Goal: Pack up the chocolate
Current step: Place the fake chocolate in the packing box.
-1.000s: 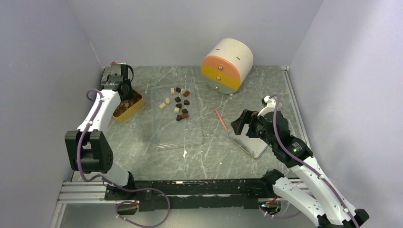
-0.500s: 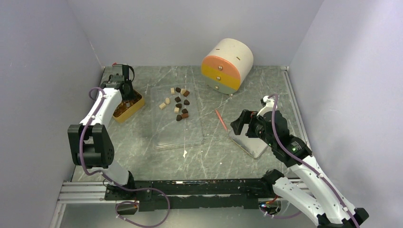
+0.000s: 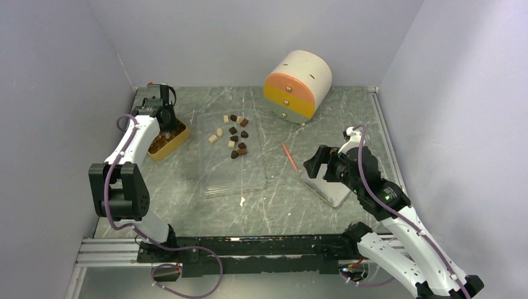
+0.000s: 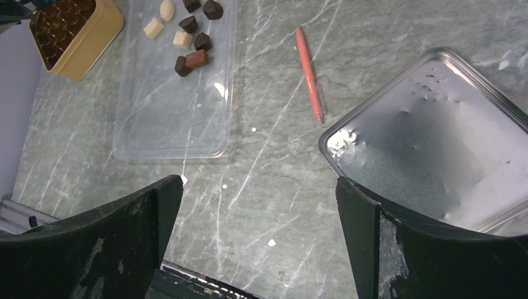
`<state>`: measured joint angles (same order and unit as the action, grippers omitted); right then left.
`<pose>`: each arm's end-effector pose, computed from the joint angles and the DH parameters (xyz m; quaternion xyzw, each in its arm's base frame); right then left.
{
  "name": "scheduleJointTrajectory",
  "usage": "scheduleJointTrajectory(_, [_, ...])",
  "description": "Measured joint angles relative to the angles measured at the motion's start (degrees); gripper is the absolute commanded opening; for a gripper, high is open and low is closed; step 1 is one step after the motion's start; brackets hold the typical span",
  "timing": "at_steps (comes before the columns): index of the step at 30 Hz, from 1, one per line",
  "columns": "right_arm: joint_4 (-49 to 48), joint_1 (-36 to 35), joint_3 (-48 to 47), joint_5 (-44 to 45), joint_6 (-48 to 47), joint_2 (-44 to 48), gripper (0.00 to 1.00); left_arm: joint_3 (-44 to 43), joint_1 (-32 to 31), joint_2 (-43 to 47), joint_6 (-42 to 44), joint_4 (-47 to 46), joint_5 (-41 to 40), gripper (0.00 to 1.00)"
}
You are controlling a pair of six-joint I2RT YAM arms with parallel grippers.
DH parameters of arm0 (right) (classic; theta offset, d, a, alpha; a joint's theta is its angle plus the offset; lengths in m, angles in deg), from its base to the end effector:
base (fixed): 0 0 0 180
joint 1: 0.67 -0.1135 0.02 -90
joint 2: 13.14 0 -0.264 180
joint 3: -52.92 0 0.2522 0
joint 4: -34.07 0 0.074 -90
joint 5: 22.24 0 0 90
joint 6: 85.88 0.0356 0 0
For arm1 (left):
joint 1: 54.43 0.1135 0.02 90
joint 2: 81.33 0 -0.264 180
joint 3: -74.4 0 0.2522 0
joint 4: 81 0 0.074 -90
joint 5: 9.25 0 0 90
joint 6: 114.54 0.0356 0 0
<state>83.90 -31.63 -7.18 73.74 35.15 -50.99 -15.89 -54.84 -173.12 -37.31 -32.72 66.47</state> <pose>0.1236 0.0698 0.3203 0.0276 0.8541 0.2282 0.4666 0.3505 0.0063 0.2879 -0.1428 0.9217 0.0768 0.3523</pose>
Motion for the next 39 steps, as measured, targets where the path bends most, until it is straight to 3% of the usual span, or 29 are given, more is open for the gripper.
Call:
scheduleJointTrajectory(16, [1.01, 0.0, 0.02, 0.13, 0.07, 1.22, 0.99, -0.66, 0.0, 2.01, 0.02, 0.42, 3.5, 0.38])
scheduleJointTrajectory(24, [1.05, 0.0, 0.02, 0.15, 0.09, 1.22, 0.99, -1.4, -0.26, 4.31, 1.07, 1.38, 10.6, 0.38])
scheduleJointTrajectory(39, [0.87, 0.0, 0.0, 0.09, 0.61, -0.22, 0.99, -5.62, -12.02, 1.77, 5.7, 10.34, 15.56, 0.38])
